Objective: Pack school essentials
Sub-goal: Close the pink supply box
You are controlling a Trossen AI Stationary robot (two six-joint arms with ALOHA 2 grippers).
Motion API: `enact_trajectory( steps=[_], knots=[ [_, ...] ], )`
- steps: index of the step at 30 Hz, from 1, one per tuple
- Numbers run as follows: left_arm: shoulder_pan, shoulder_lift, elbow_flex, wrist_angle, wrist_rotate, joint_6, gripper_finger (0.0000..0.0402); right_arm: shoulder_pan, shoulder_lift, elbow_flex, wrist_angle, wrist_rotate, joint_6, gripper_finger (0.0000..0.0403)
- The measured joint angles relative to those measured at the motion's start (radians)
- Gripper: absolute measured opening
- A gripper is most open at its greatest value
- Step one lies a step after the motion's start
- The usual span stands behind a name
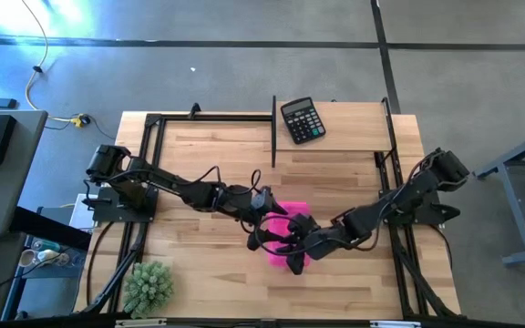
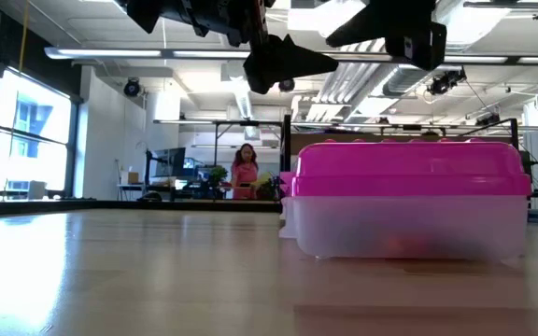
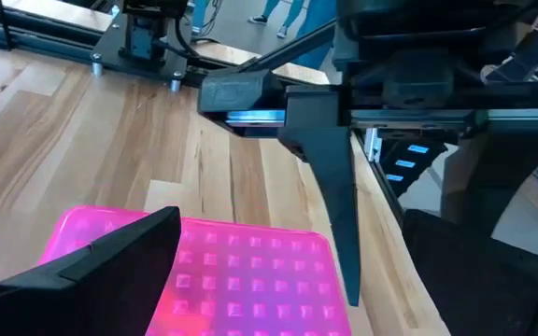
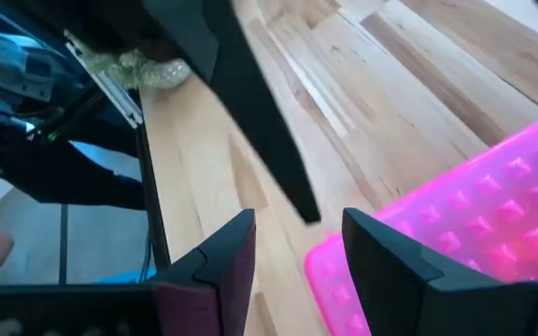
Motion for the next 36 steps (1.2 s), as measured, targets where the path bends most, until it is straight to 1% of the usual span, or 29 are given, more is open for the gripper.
enact_trajectory(
  steps=[4, 9, 13, 20, 28, 36],
  knots=[
    [0.001, 0.000, 0.000, -0.022, 0.004, 0.009, 0.0400, 0.001, 0.000, 0.000, -0.014, 0.000, -0.001, 0.0153],
    [0.009, -0.032, 0.000, -0.118, 0.004, 0.026, 0.0400, 0.003, -0.010, 0.000, -0.079, -0.001, 0.004, 0.0153],
    [0.021, -0.057, 0.000, -0.221, 0.002, 0.046, 0.0400, -0.004, -0.014, 0.000, -0.190, -0.003, 0.073, 0.0153],
    [0.039, -0.093, 0.001, -0.318, -0.008, 0.071, 0.0400, -0.046, -0.014, -0.004, -0.383, 0.015, 0.181, 0.0153],
    [0.040, -0.118, 0.000, -0.398, -0.064, 0.071, 0.0400, -0.089, -0.013, -0.075, -0.380, -0.055, 0.229, 0.0153],
    [0.042, -0.118, 0.000, -0.425, -0.077, 0.078, 0.0400, -0.089, -0.018, -0.136, -0.346, -0.064, 0.313, 0.0153]
  ],
)
